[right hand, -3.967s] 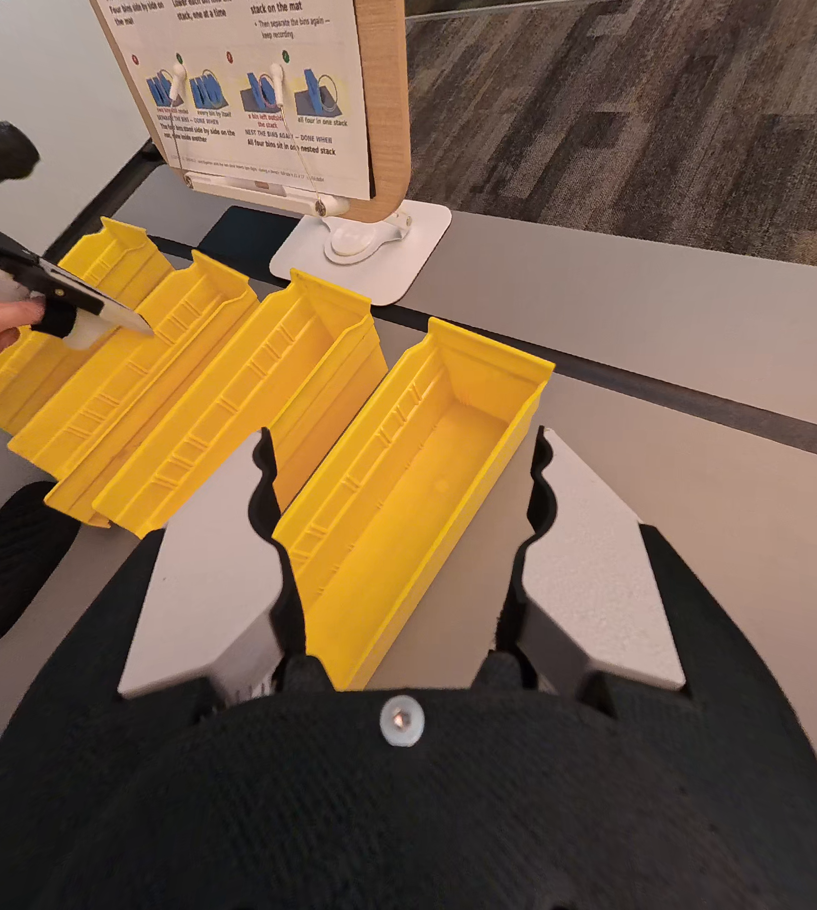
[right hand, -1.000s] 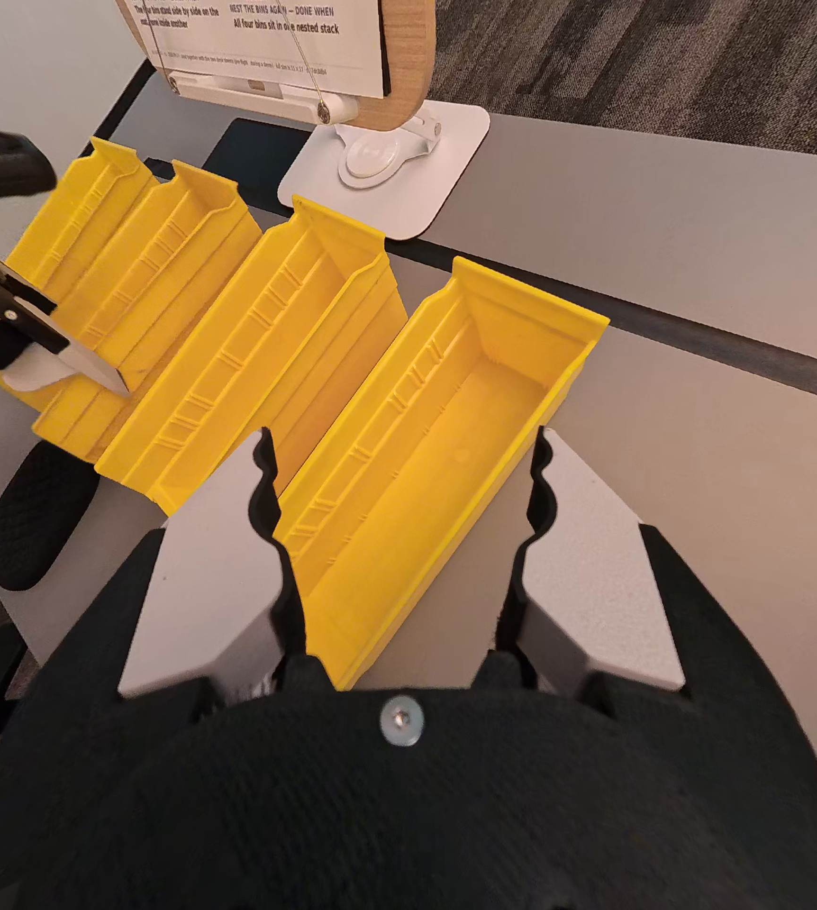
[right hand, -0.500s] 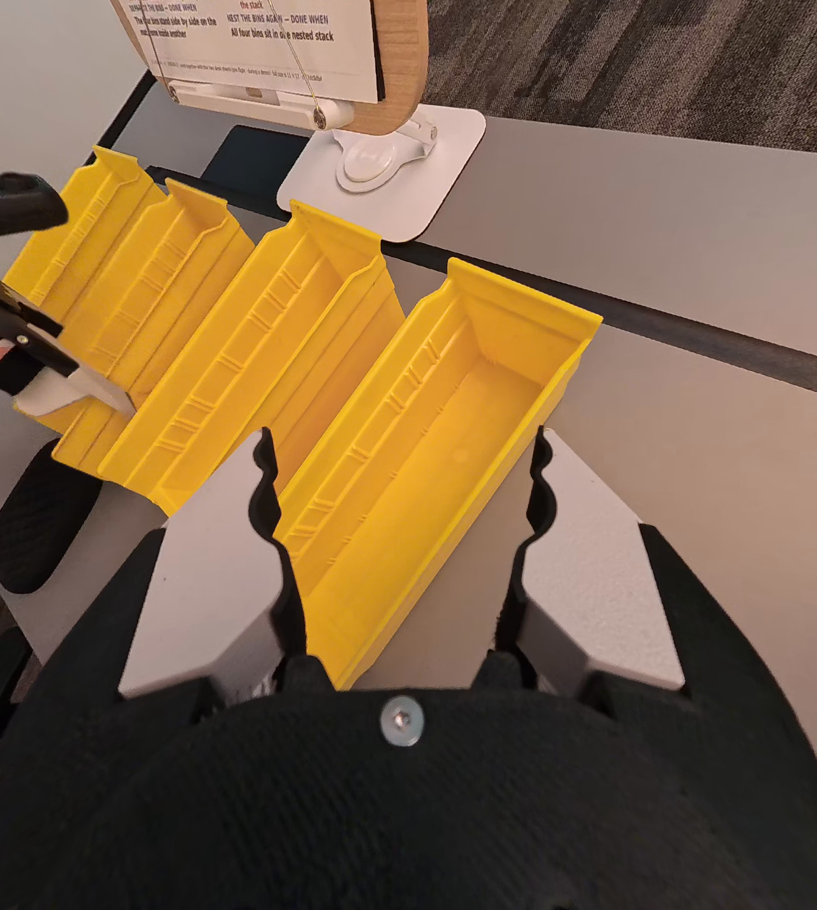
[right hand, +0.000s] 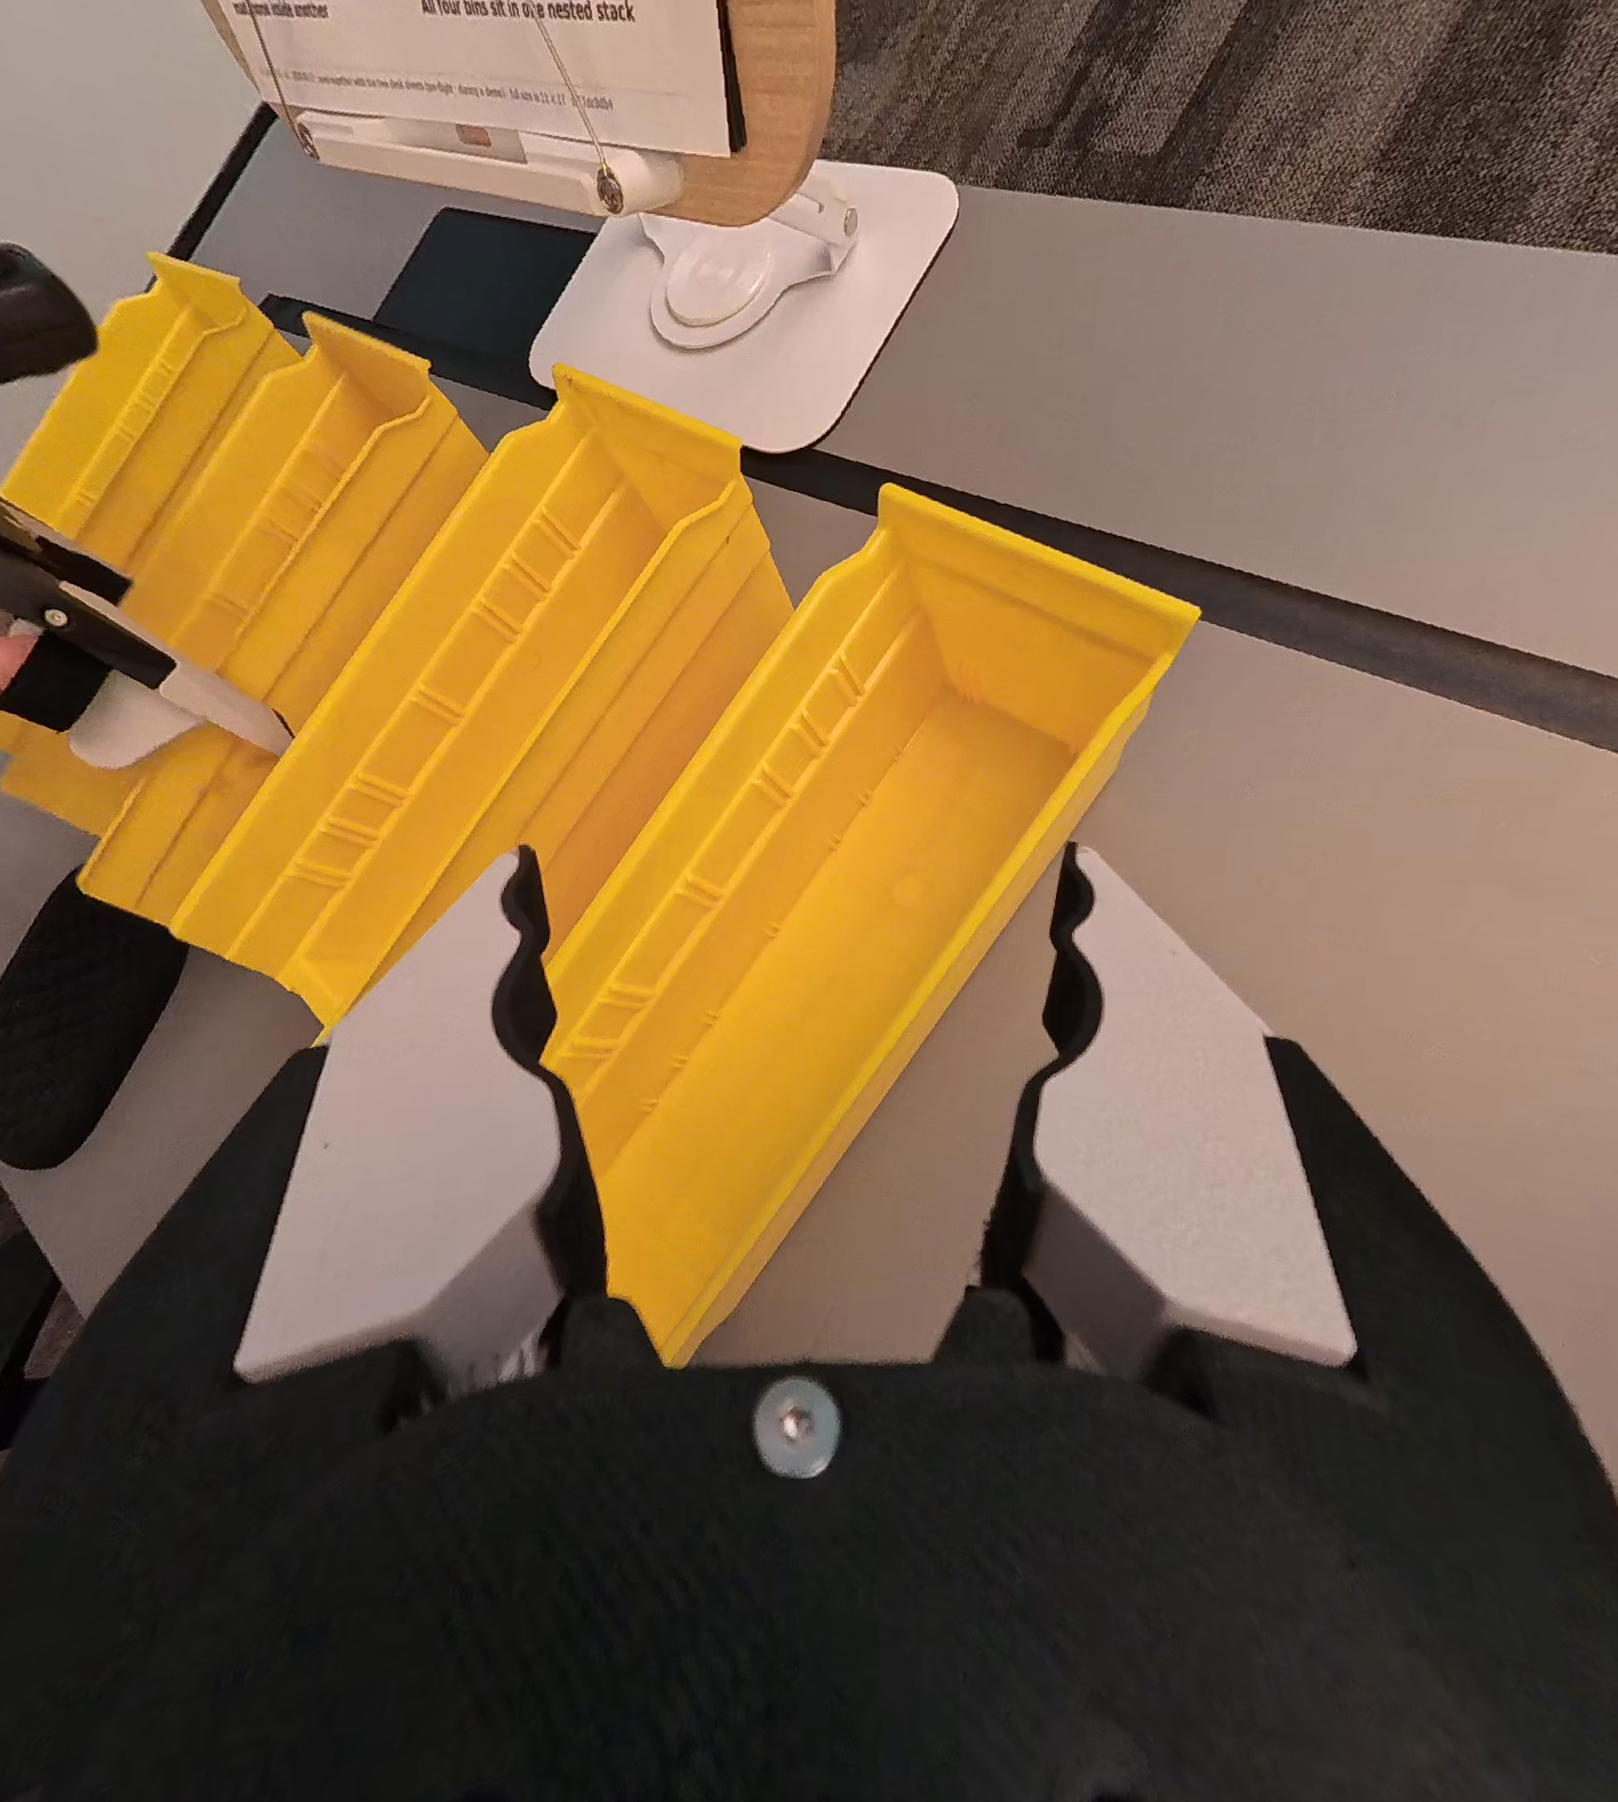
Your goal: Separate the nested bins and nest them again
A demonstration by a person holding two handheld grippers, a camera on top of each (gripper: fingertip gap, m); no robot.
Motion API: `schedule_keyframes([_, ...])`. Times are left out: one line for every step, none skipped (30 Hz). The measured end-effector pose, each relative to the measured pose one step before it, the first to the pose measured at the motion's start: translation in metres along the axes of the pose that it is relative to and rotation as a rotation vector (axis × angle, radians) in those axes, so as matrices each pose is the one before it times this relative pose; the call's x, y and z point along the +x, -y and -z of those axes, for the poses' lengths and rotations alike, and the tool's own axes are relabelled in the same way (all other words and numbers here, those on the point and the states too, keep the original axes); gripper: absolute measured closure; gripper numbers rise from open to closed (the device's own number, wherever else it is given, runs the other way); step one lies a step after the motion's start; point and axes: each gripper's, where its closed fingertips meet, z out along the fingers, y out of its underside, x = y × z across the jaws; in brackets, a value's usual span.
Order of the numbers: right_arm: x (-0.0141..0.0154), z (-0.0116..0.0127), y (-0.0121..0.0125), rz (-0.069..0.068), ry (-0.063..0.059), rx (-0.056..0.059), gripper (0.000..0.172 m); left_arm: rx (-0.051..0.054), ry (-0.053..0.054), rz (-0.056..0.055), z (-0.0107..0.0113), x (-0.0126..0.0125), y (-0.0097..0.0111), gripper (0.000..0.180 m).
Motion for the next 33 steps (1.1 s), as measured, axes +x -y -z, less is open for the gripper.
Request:
schedule_keyframes([0.00002,-0.00061,-0.0006,-0.0009,0.0008,-0.0034,0.067,0.0038,0.0092,-0.0053,0.00102,-0.00154,-0.00002,0.054])
schedule_keyframes([-0.00031,-0.00055,-0.0004,0.0008,0.0014,-0.0034,0.067,0.0039,0.0113,-0.0073,0.00135,-0.00147,0.00001,0.057])
schedule_keyframes([-0.00038,-0.00043,-0.00014,0.0012,0.0012,-0.0015,0.067,0.0097,0.0085,-0.0077,0.00176,-0.0011,0.00082,0.059])
schedule_keyframes([-0.00033,-0.00033,0.0,0.0009,0.0009,-0.0005,0.067,-0.0004,0.0034,-0.0038,0.00235,-0.00053,-0.00043,0.06])
schedule_keyframes([-0.00035,-0.00033,0.0,0.0005,0.0008,-0.0005,0.067,0.0053,-0.0026,0.0006,0.0032,0.00013,0.00034,0.06])
schedule_keyframes([-0.00023,-0.00036,-0.00024,0.0,0.0008,-0.0012,0.067,0.0091,-0.0074,0.0025,0.00413,0.00065,0.00096,0.062])
schedule_keyframes([-0.00005,-0.00032,-0.00023,0.0,0.0002,-0.0012,0.067,0.005,-0.0093,0.003,0.0046,0.00079,0.00034,0.063])
schedule_keyframes([0.00012,-0.00028,-0.00032,0.0003,0.0007,-0.0014,0.067,0.0072,-0.008,0.0048,0.00493,0.00042,0.00062,0.063])
schedule_keyframes([0.0002,-0.00028,-0.00028,-0.0008,0.0004,-0.0016,0.067,0.0075,-0.0041,0.0034,0.00492,-0.00001,0.00056,0.064])
schedule_keyframes([0.00046,-0.00011,-0.0001,-0.0015,-0.0003,-0.0004,0.067,0.0022,-0.0012,0.001,0.00471,-0.00021,-0.0003,0.065])
schedule_keyframes([0.00048,0.0,0.0001,-0.0019,0.0002,0.0011,0.067,-0.0002,0.001,0.0011,0.00448,-0.00051,-0.00076,0.065])
schedule_keyframes([0.00027,-0.00014,0.00004,-0.0019,0.0015,0.0006,0.067,-0.0041,0.0025,0.002,0.00416,-0.0006,-0.00138,0.065])
schedule_keyframes([0.00012,-0.0001,-0.00036,-0.0014,0.0016,-0.0012,0.067,-0.0043,0.0031,-0.0014,0.004,-0.00038,-0.00138,0.067])
schedule_keyframes([0.00036,-0.00021,-0.00048,-0.0007,0.0,-0.0021,0.067,0.002,0.0028,-0.0037,0.00367,-0.00026,-0.00063,0.068])
schedule_keyframes([0.0004,-0.00027,-0.0003,-0.0002,-0.0007,-0.0018,0.067,-0.0032,0.0044,-0.0028,0.00327,-0.00008,-0.0012,0.069])
schedule_keyframes([0.00015,-0.00024,0.00008,-0.0008,0.0001,0.0004,0.067,-0.0015,0.0012,0.0008,0.00281,0.0001,-0.00098,0.069])
schedule_keyframes([0.00001,-0.00031,0.00007,-0.0017,0.0017,0.0003,0.067,0.0014,-0.0032,0.0008,0.00261,0.00067,-0.00027,0.069])
schedule_keyframes([-0.00005,-0.00038,-0.00018,-0.0011,0.0014,-0.0009,0.067,0.0019,-0.0046,0.001,0.00268,0.00093,-0.00006,0.069])
schedule_keyframes([0.00003,-0.00035,-0.00038,0.0003,0.0001,-0.0018,0.067,0.0039,-0.0058,0.0016,0.00265,0.0012,0.00035,0.069])
schedule_keyframes([0.00007,-0.00031,-0.00029,0.0005,-0.0002,-0.0022,0.067,0.0045,-0.0056,0.0005,0.00272,0.00119,0.00048,0.069])
schedule_keyframes([0.00017,-0.00023,-0.00013,-0.0003,0.0004,-0.0006,0.067,0.0032,-0.0035,-0.0009,0.00273,0.0011,0.00044,0.069])
schedule_keyframes([0.00001,-0.00035,-0.00009,-0.0014,0.0012,0.0002,0.067,0.0047,-0.0006,-0.0016,0.00314,0.00097,0.0006,0.069])
schedule_keyframes([0.00016,-0.00023,-0.00009,-0.0012,0.0009,-0.0009,0.067,0.0047,0.0014,-0.0032,0.00346,0.00102,0.0006,0.069])
schedule_keyframes([0.0005,-0.00041,-0.00016,-0.0008,-0.0006,-0.0009,0.067,0.0052,0.0009,-0.0045,0.00407,0.00148,0.00071,0.069])
schedule_keyframes([0.00046,-0.00064,-0.00009,-0.0014,-0.0006,-0.001,0.067,0.0048,0.0005,-0.0048,0.00481,0.00179,0.00073,0.069])
schedule_keyframes([0.00041,-0.00067,-0.00018,-0.0016,0.0008,-0.0017,0.067,0.0057,0.0005,-0.0022,0.00596,0.00211,0.00088,0.07])
schedule_keyframes([0.00033,-0.00089,-0.00036,-0.0014,0.0008,-0.0026,0.067,0.007,0.0018,-0.002,0.00701,0.0025,0.00119,0.069])
schedule_keyframes([0.00061,-0.00107,-0.00047,-0.0013,-0.0002,-0.0035,0.067,0.0109,0.0033,-0.0041,0.0076,0.00302,0.00193,0.069])
schedule_keyframes([0.00058,-0.00115,-0.00045,-0.0014,-0.0004,-0.0039,0.067,0.0124,0.0041,-0.0067,0.00809,0.00391,0.00221,0.069])
schedule_keyframes([0.00062,-0.00122,-0.0006,-0.0019,0.0001,-0.0041,0.067,0.0149,0.0031,-0.007,0.00801,0.00505,0.00279,0.069])
schedule_keyframes([0.00051,-0.0012,-0.00054,-0.0023,0.0014,-0.0038,0.067,0.0165,-0.0005,-0.0073,0.00747,0.00644,0.00319,0.069])
schedule_keyframes([0.0004,-0.00113,-0.00064,-0.0023,0.002,-0.004,0.067,0.0146,-0.0063,-0.0074,0.00644,0.00804,0.00318,0.069])
schedule_keyframes([0.00044,-0.00107,-0.00064,-0.0024,0.0023,-0.0041,0.067,0.0153,-0.0123,-0.0049,0.00532,0.00917,0.00358,0.068])
